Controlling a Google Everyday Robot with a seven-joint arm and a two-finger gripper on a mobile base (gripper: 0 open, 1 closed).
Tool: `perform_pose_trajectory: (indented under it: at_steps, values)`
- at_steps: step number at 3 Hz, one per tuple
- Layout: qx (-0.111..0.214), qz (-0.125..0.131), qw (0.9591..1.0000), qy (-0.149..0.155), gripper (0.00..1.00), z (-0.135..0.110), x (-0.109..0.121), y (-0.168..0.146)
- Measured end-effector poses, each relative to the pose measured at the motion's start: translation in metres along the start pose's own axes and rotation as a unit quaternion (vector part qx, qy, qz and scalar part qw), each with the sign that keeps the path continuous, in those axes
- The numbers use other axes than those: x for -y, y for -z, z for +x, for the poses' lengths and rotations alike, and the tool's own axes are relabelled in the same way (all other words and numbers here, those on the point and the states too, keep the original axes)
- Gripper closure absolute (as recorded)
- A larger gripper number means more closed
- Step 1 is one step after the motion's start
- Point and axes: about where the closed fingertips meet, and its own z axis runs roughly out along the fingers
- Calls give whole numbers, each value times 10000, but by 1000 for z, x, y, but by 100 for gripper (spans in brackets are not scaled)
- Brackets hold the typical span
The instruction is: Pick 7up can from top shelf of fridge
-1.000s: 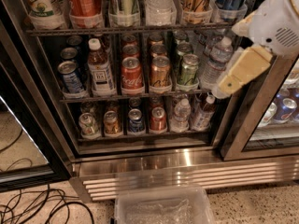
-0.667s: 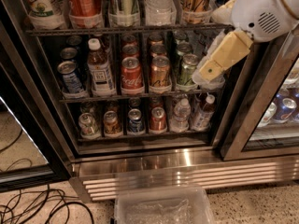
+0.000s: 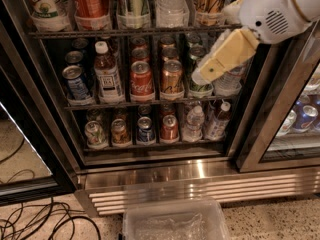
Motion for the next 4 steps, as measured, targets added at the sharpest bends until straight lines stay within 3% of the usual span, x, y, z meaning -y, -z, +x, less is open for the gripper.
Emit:
perform_pose_trajectory:
  at_steps: [1, 2, 3, 4]
  values:
    - [627, 266, 9968, -409, 0, -35, -13, -4]
    - [1343, 557, 9877, -577, 0, -86, -19, -7]
    - [1872, 628, 9793, -449, 0, -137, -25, -7]
    - [1873, 628, 9793, -449, 0, -137, -25, -7]
